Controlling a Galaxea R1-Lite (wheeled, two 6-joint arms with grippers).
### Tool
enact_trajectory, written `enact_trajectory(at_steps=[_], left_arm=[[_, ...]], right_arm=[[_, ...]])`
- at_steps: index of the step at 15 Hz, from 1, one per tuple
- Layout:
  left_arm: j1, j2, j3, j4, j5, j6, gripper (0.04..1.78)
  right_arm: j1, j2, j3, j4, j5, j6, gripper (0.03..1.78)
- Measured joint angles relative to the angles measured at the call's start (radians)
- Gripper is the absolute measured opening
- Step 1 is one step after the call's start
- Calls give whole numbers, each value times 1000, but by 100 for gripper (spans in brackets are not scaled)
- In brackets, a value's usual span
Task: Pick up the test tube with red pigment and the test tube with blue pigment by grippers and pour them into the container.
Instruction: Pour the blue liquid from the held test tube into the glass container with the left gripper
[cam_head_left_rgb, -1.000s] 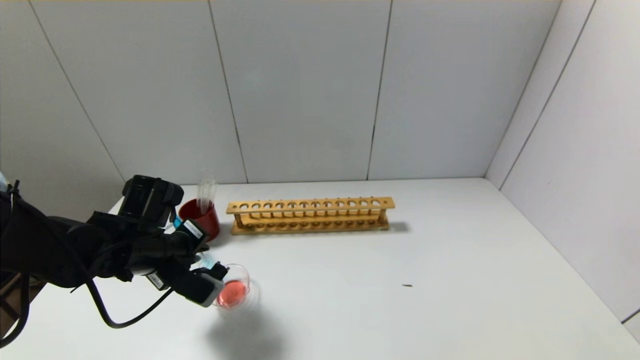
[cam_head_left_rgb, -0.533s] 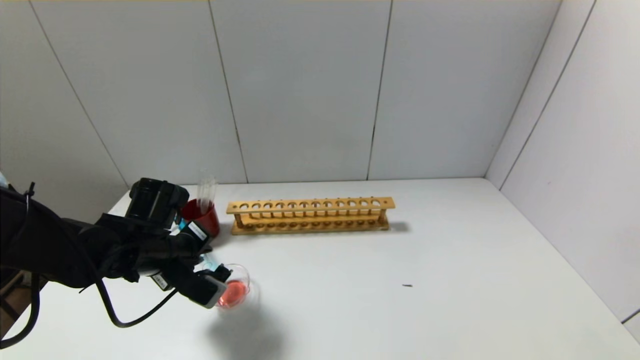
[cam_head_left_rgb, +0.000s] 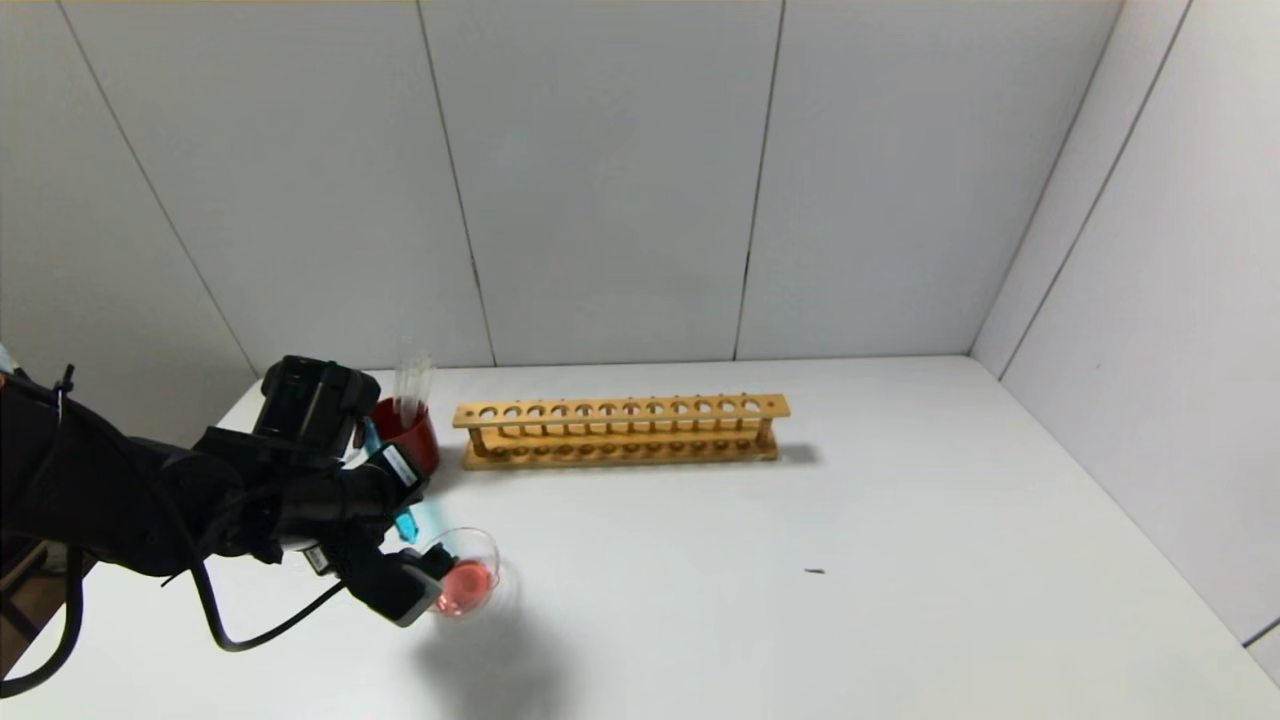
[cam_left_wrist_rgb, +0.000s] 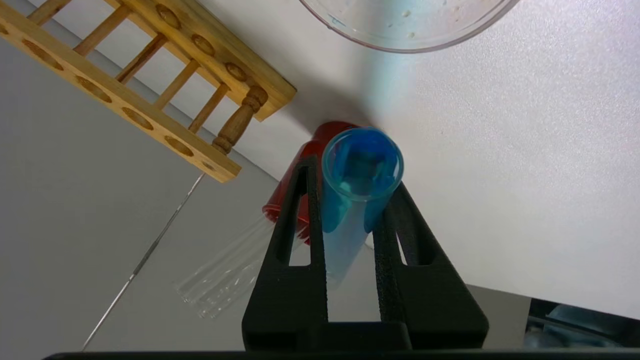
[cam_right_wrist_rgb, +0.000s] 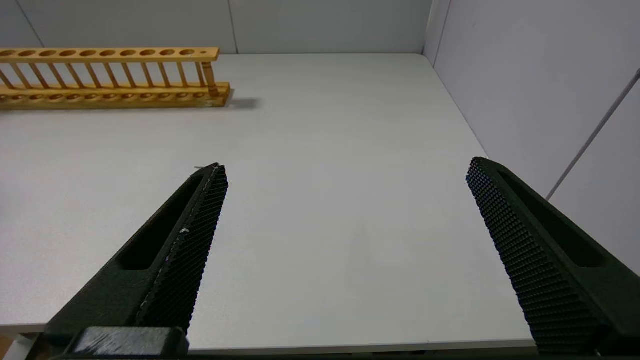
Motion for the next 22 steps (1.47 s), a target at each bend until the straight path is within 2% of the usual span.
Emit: enact_trajectory(at_steps=[6,9,22], left_arm=[[-32,14,-3,-15,30,2,32],[-42,32,-5,-64,50,2,32],[-62,48,0,-69,71,5,32]], right_arm=[[0,0,0,0,0,0,175],[0,0,0,0,0,0,175],[0,0,0,0,0,0,175]])
